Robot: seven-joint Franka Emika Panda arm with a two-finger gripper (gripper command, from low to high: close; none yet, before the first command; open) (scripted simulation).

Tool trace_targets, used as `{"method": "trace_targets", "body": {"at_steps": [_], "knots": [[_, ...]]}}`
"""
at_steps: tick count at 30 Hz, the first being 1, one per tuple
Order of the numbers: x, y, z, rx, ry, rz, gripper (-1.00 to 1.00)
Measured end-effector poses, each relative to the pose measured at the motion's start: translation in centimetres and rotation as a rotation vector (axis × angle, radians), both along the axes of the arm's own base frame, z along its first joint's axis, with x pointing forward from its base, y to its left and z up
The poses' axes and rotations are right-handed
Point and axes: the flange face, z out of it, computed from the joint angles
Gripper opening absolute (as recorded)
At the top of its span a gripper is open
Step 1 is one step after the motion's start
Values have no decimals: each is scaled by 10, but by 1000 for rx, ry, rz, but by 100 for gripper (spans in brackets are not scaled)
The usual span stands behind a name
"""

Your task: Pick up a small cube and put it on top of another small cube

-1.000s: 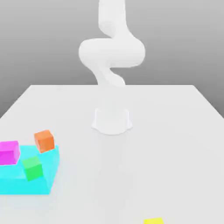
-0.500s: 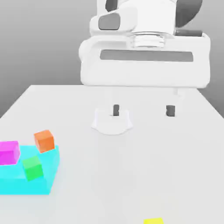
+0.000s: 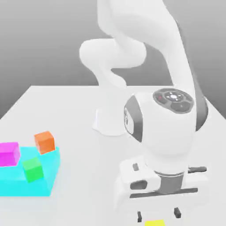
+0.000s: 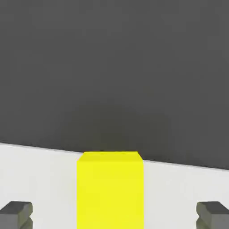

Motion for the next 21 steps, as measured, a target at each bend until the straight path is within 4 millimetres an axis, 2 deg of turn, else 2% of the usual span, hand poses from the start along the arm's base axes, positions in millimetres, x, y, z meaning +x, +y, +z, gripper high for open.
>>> {"method": "trace_targets", "body": {"at_steps": [1, 2, 8, 10, 13, 15, 17, 21], "knots": [[-1, 0, -15, 0, 1, 0, 0], [-1, 0, -23, 0, 2, 1, -100], [-1, 0, -27, 0, 1, 1, -100], [-1, 0, -11, 0, 2, 0, -100], [-1, -1, 28, -1, 2, -2, -100], [-3, -42, 50, -20, 0, -69, -100], [-10, -92, 69, -38, 0, -157, -100], [-44, -193, 106, -56, 2, -352, -100]]}}
